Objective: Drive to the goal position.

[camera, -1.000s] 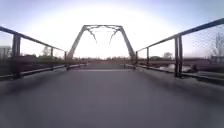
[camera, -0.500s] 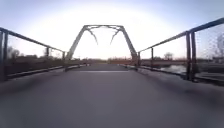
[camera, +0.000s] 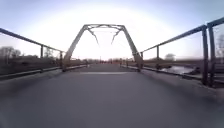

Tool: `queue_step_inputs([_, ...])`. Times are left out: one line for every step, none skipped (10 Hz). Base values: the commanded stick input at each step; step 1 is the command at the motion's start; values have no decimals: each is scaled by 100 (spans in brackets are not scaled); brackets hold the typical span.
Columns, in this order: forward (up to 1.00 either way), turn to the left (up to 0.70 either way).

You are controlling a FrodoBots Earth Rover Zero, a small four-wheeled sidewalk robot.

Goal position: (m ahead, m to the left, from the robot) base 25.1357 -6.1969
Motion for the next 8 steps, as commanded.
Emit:
queue_step_inputs([100,1])
queue_step_inputs([100,1])
queue_step_inputs([100,1])
queue_step_inputs([100,1])
queue_step_inputs([100,1])
queue_step_inputs([100,1])
queue_step_inputs([100,1])
queue_step_inputs([100,1])
